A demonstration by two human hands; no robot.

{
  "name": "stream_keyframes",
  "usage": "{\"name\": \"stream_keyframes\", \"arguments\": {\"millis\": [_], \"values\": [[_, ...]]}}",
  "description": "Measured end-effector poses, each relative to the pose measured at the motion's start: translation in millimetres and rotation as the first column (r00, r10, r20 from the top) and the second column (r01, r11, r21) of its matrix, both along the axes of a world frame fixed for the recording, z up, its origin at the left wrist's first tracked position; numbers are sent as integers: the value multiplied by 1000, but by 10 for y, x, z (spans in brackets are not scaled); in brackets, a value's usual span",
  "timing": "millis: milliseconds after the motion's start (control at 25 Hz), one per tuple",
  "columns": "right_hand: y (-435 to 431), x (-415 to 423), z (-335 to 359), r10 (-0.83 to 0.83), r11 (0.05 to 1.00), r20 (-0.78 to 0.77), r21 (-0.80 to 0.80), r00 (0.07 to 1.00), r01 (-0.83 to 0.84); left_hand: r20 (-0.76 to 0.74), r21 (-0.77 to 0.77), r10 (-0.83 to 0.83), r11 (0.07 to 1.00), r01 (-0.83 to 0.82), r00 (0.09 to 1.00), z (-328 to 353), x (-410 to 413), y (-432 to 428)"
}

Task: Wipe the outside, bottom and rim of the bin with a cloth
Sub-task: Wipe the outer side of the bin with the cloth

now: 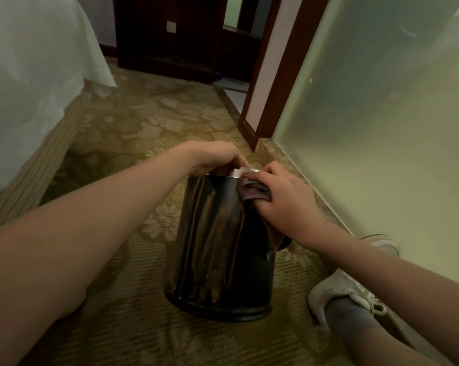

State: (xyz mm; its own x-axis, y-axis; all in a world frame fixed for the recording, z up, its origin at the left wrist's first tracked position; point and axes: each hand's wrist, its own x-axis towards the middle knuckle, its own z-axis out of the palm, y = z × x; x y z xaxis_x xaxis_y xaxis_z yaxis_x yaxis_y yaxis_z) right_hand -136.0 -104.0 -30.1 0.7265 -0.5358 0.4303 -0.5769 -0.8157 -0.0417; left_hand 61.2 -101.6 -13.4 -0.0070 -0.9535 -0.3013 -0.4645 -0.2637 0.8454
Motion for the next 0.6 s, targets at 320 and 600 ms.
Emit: {"name": "stream_keyframes", "arguments": {"millis": [320, 600], "values": [[809, -510, -786, 332, 943, -308, 87, 892, -321, 191, -114, -31, 992, 53, 981, 19, -125, 38], [790, -568, -647, 410, 755, -291, 639, 865, -143, 191, -108, -33, 993, 54, 981, 5, -170, 73]]}}
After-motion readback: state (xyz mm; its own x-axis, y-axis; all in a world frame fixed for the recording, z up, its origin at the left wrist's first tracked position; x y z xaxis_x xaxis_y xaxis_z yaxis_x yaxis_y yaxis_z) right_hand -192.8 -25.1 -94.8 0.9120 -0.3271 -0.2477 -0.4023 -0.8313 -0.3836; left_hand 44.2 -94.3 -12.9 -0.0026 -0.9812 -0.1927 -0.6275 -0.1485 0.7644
